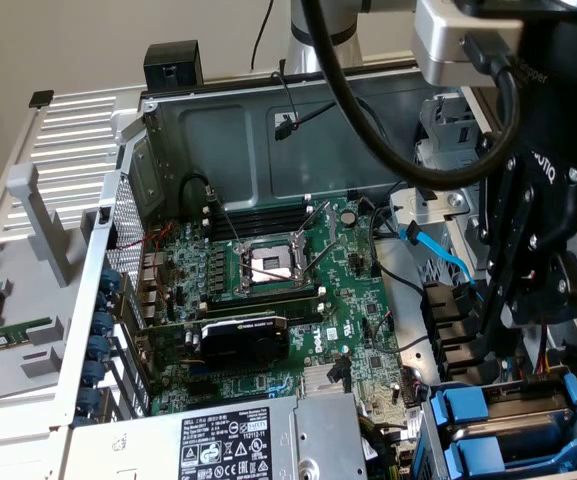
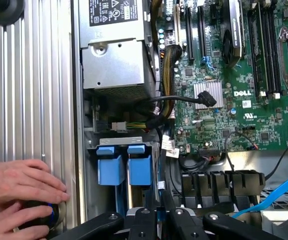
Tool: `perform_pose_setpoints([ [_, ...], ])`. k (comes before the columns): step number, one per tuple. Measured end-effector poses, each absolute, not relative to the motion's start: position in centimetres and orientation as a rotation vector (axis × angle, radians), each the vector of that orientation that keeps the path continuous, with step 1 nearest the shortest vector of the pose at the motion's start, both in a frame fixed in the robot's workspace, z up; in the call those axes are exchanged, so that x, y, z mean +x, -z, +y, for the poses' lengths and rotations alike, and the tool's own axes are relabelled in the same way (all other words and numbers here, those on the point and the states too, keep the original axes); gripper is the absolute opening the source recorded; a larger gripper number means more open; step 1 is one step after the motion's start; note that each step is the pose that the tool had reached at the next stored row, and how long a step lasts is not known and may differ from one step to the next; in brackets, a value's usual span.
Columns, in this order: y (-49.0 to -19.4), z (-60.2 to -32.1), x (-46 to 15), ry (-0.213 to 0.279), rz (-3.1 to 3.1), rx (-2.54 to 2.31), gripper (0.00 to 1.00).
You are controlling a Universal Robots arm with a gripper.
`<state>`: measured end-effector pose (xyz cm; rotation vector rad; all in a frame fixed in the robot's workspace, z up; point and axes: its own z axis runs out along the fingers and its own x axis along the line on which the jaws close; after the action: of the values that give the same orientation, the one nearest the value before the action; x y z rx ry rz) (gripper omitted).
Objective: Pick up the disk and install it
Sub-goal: 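Insert the second disk wire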
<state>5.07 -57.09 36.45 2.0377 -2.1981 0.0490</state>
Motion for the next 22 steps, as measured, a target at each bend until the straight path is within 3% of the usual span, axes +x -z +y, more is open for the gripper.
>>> perform_pose_setpoints([
  [7,-36.4,-58.6,5.1,0.007,-2.222,2.064,0.16],
  [22,-36.0,-59.4,5.2,0.002,-2.214,2.094,0.16],
])
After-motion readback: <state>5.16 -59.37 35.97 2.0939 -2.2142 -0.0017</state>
